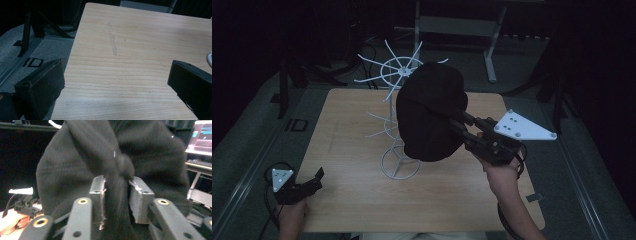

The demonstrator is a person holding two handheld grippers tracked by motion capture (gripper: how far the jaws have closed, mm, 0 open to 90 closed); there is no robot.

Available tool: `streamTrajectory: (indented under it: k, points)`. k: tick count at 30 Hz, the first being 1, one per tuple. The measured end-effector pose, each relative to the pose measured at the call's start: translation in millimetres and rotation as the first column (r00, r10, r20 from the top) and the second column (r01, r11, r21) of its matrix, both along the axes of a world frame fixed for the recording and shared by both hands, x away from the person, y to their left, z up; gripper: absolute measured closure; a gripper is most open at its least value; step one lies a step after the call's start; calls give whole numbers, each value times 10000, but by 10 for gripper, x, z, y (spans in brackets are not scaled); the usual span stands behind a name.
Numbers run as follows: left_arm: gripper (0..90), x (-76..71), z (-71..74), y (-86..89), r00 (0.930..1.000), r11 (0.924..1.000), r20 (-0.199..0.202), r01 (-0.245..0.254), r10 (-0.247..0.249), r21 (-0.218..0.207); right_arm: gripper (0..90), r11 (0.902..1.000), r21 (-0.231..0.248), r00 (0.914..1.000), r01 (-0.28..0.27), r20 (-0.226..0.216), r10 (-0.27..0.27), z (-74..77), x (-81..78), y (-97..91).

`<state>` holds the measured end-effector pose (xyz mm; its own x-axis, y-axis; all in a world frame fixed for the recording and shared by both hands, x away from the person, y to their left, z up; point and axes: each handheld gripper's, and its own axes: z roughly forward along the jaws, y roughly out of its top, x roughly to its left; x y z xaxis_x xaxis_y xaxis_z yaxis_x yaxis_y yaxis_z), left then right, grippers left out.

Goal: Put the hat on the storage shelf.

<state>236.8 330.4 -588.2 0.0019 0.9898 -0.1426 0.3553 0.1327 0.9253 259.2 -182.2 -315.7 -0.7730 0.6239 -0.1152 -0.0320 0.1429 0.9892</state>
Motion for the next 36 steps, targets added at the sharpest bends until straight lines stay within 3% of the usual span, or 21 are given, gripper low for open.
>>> streamTrajectory:
  k: [5,8,13,20,21,27,31,36]
  points:
    - [14,1,0,-1,10000,10000,12,-2,2,-10,529,9997,132,9997,216,105,-217,27,-9,-79]
    - [14,0,0,-2,10000,10000,14,8,-8,-1,522,9996,165,9997,210,81,-212,29,-6,-91]
    - [14,1,0,-1,10000,10000,8,2,-2,-7,392,9994,294,9995,192,238,-200,37,-41,-214]
    - [14,-1,0,0,10000,10000,14,2,-2,5,171,9960,271,9954,851,409,-862,-53,-71,-452]
    - [14,-1,0,-2,10000,10000,17,3,-3,3,131,9965,76,9960,827,325,-829,-87,-59,-491]
    - [14,-2,0,-4,10000,10000,38,-12,12,3,148,9923,-96,9917,1238,-331,-1241,-375,44,-740]
    - [14,-2,0,-5,10000,10000,32,-25,25,23,141,9844,-605,9808,1651,-954,-1704,-619,125,-866]
    - [14,-2,0,-6,10000,10000,22,-24,24,43,141,9724,-951,9651,2133,-1343,-2248,-937,229,-993]
